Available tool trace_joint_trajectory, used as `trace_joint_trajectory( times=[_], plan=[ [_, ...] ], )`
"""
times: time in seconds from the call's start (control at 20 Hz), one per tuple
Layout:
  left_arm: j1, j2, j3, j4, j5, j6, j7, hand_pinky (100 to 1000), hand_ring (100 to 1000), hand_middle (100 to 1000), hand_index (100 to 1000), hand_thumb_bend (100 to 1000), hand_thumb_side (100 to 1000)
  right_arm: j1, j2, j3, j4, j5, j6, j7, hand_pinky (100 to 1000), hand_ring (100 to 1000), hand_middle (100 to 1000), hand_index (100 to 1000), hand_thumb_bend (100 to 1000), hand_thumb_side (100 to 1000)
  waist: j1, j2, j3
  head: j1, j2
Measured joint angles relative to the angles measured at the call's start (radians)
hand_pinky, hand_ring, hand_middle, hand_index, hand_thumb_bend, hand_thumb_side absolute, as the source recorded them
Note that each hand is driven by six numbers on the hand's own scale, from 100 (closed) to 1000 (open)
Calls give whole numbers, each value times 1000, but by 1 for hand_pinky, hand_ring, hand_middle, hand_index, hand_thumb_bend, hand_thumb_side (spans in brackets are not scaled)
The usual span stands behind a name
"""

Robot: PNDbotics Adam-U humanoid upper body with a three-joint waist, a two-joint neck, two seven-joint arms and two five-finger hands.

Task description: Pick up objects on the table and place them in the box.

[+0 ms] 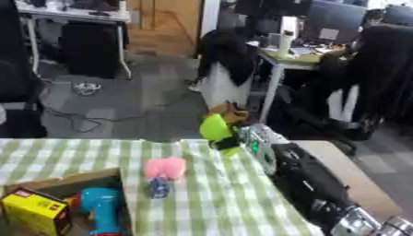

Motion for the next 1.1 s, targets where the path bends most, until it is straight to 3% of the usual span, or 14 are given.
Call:
trace_joint_trajectory(
  times=[0.05,0.1,0.4,0.65,0.9,1.1],
  plan=[
    [2,0,-1,0,0,1,-1,836,862,788,863,191,1000,-2,-6,7,-17,-8,1,8,100,100,100,159,100,892,0,-9,-2,1,7],
    [5,0,-1,0,0,2,-2,835,862,789,864,192,1000,-7,-12,13,-33,-14,1,15,100,100,100,159,100,784,0,-18,-3,5,15],
    [17,1,-1,0,3,4,-4,834,863,789,864,195,1000,-20,-43,52,-127,-53,-7,61,100,100,100,157,100,781,4,-40,-11,44,59],
    [33,8,-2,0,3,8,-8,833,863,789,865,197,1000,-48,-72,88,-218,-82,-32,95,100,100,100,157,100,779,4,-81,-21,69,85],
    [36,9,-7,0,3,9,-10,832,863,789,866,202,1000,-59,-81,127,-330,-131,-63,137,100,100,100,156,100,783,4,-97,-21,76,102],
    [37,9,-7,0,3,8,-11,832,864,789,866,205,1000,-73,-82,153,-423,-161,-57,179,100,100,100,155,100,784,4,-106,-14,71,106]
  ],
)
